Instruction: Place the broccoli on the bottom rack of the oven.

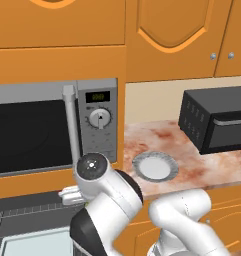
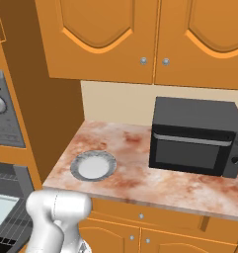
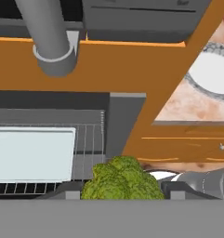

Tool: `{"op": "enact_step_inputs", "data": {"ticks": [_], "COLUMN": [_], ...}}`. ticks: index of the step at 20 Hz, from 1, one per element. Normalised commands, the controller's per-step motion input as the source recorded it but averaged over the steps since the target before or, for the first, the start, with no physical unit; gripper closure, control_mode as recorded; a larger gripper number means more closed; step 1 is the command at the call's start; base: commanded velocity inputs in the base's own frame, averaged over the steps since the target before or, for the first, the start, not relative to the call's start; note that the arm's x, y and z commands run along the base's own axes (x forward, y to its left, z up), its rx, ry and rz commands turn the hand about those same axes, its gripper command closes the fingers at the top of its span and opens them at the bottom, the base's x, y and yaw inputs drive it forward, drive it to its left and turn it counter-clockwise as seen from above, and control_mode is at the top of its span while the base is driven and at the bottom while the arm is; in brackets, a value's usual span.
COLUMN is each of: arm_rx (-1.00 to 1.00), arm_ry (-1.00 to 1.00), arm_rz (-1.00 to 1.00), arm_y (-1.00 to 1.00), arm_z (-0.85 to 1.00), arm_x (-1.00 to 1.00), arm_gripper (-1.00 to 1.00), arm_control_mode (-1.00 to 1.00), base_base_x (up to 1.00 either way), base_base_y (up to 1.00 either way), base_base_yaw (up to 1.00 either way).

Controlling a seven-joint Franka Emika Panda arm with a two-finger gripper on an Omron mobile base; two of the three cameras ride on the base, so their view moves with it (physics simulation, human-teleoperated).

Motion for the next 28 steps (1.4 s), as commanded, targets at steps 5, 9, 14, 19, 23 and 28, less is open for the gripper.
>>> {"op": "enact_step_inputs", "data": {"ticks": [5,9,14,19,23,28], "arm_rx": [-0.04,-0.01,0.0,0.1,0.02,-0.01], "arm_ry": [0.0,0.03,0.04,0.0,0.03,0.12], "arm_rz": [0.0,-0.01,-0.04,-0.07,-0.02,-0.02], "arm_y": [0.42,0.72,0.99,0.78,0.35,0.06], "arm_z": [-0.19,-0.65,-0.99,-1.0,-0.85,-0.5], "arm_x": [-0.01,0.05,0.36,0.11,0.0,0.2], "arm_gripper": [1.0,1.0,1.0,1.0,1.0,1.0], "arm_control_mode": [-1.0,-1.0,-1.0,-1.0,-1.0,-1.0], "base_base_x": [0.0,0.0,0.0,0.0,0.0,0.0], "base_base_y": [0.0,0.0,0.0,0.0,0.0,0.0], "base_base_yaw": [0.0,0.0,0.0,0.0,0.0,0.0]}}
